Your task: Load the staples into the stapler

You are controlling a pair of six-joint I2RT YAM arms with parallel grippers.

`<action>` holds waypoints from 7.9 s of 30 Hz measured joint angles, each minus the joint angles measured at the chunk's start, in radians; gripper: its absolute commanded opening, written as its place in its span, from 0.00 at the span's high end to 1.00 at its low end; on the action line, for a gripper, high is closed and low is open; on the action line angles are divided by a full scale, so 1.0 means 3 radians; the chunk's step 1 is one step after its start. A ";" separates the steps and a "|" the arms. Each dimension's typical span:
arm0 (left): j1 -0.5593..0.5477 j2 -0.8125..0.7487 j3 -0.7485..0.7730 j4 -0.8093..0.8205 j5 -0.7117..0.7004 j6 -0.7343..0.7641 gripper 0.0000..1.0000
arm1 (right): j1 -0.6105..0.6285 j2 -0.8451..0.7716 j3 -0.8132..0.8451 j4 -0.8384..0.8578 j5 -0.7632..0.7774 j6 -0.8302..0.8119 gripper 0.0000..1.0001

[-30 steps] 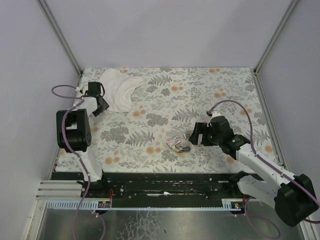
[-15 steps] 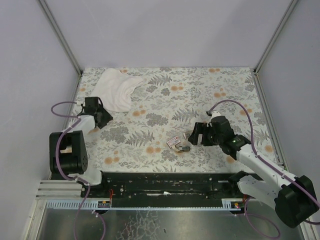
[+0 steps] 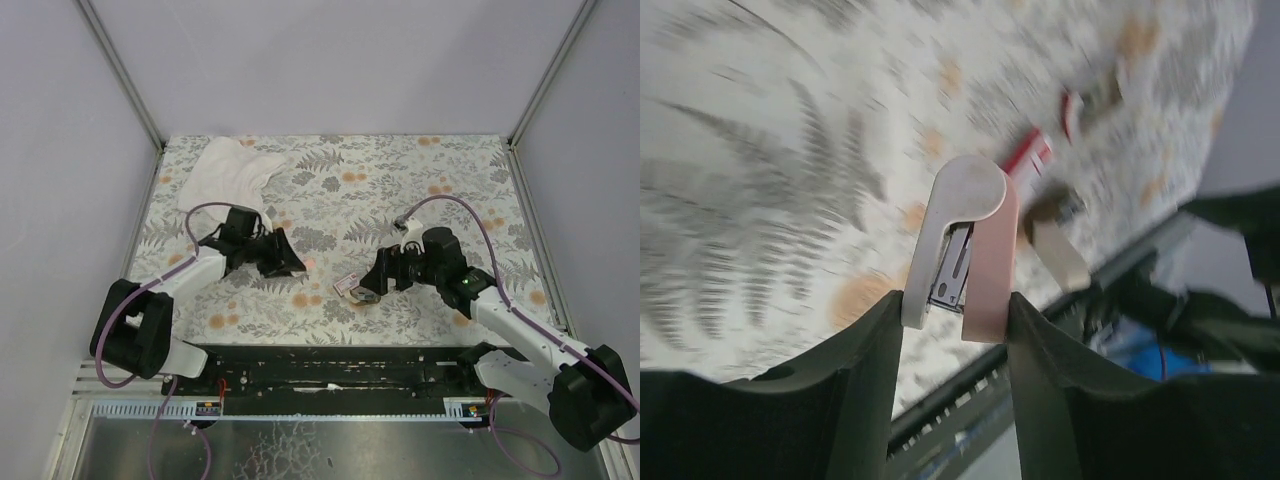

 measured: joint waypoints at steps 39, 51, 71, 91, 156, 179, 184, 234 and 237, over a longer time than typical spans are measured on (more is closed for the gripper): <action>-0.0833 0.0100 0.0160 -0.0305 0.1734 0.0526 0.82 | 0.1306 0.0519 -0.0186 0.1541 -0.0459 -0.1525 0.46; -0.0851 -0.0031 0.0106 -0.0076 0.1575 0.0102 0.06 | 0.1471 0.0411 -0.0205 0.1460 0.0009 -0.1665 1.00; -0.0757 -0.0683 -0.0614 0.0855 0.0900 -0.1069 0.64 | 0.1474 -0.0125 -0.0871 0.2251 0.0568 -0.1071 1.00; -0.0785 -0.0551 -0.0636 0.0941 0.0947 -0.1132 0.68 | 0.1474 -0.0132 -0.0871 0.2468 0.0556 -0.0949 1.00; -0.1280 -0.0940 -0.0306 0.0743 -0.1651 -0.1361 1.00 | 0.1478 0.0201 0.0530 0.0641 0.2066 0.0456 0.20; -0.1373 -0.0877 -0.0306 0.0510 -0.1840 -0.1335 1.00 | 0.1560 0.1191 0.1280 0.0037 0.2257 0.0412 0.33; -0.1378 -0.0877 -0.0306 0.0511 -0.1851 -0.1335 1.00 | 0.1565 0.1279 0.1293 0.0050 0.2360 0.0413 0.41; -0.1053 -0.0017 -0.0992 0.2359 -0.1938 -0.2040 1.00 | 0.0388 0.0301 0.0549 0.0313 0.1677 0.0767 0.17; -0.1058 0.0156 -0.1008 0.2608 -0.1962 -0.2066 1.00 | 0.0327 0.0282 0.0467 0.0304 0.1596 0.0731 0.17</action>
